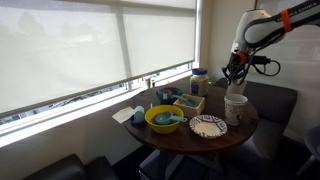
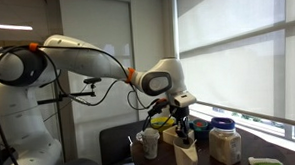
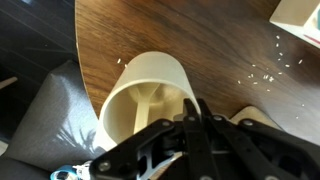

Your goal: Move the mug from the bowl to the table

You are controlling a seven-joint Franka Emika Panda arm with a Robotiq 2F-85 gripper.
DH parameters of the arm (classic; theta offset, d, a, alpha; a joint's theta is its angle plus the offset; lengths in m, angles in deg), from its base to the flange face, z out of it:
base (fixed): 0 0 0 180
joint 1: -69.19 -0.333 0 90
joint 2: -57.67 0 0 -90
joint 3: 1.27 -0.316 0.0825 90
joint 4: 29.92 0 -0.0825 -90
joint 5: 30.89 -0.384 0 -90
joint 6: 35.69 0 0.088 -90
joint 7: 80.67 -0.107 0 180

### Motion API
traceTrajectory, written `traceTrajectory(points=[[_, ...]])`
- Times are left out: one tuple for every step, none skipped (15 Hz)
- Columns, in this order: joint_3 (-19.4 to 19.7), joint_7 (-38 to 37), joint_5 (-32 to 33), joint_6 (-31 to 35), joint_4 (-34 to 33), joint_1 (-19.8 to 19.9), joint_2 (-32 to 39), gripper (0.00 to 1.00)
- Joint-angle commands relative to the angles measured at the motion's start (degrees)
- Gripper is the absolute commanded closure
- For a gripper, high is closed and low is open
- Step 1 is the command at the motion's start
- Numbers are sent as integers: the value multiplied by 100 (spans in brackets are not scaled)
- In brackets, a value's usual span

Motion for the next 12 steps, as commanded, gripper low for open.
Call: traceTrajectory(points=[[-1,-159,-321,263,-172,-120,229,99],[-21,-160,-319,302,-212,-151,308,99],[-30,-163,-327,313,-246,-182,368,99],[-41,-185,-294,305,-285,-211,431,99],[-54,-186,-282,286,-336,-247,500,99],[-64,-169,-283,265,-398,-290,570,99],[-69,-156,-286,243,-452,-328,631,99],[-79,-158,-242,182,-515,-365,692,99],[-86,-165,-214,134,-566,-399,738,70],[-87,-185,-153,71,-616,-425,774,69],[-82,-219,-115,11,-665,-448,802,62],[-75,-264,-97,-60,-704,-469,775,56]])
